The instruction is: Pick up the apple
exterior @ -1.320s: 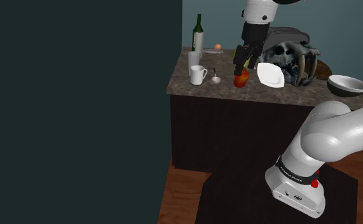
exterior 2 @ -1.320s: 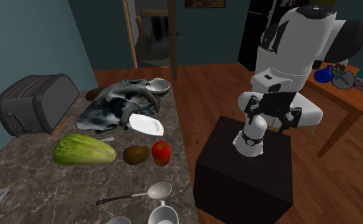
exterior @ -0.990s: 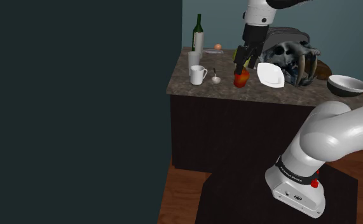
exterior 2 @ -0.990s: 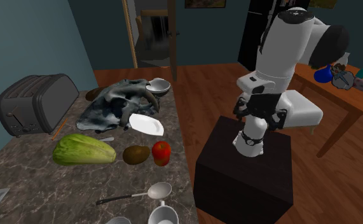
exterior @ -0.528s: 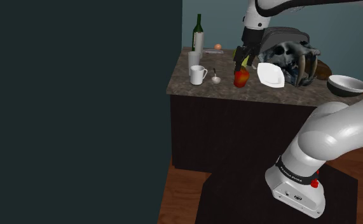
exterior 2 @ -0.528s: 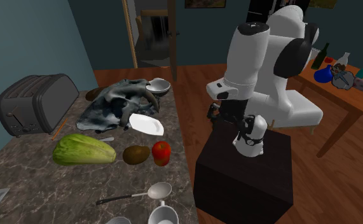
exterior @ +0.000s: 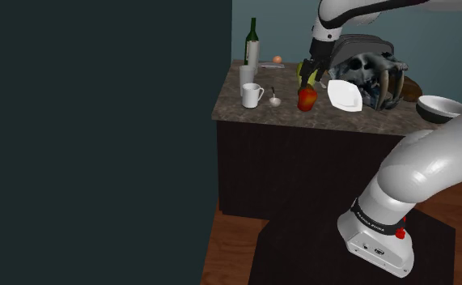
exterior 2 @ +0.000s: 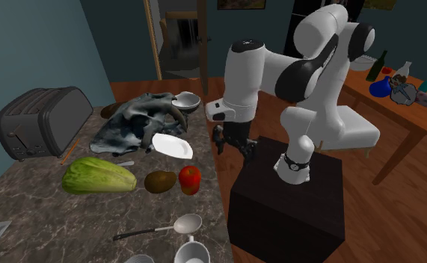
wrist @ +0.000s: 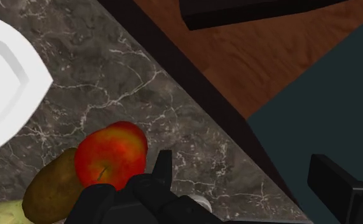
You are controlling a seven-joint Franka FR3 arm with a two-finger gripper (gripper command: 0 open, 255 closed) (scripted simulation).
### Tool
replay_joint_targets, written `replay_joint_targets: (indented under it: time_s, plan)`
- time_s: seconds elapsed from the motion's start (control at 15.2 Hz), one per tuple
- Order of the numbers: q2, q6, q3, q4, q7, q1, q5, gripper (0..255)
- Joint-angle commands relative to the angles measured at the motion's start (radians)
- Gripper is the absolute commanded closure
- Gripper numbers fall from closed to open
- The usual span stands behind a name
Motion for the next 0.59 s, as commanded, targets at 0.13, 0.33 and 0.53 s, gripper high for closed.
replay_joint_targets:
  time_s: [0.13, 0.33, 0.53]
  plan:
    - [0.122, 0.065, -0.076, 0.078, -0.081, -0.013, 0.015, 0]
    - [0.214, 0.104, -0.127, 0.142, -0.142, -0.021, 0.046, 0]
    - [0.314, 0.136, -0.175, 0.216, -0.209, -0.032, 0.093, 0]
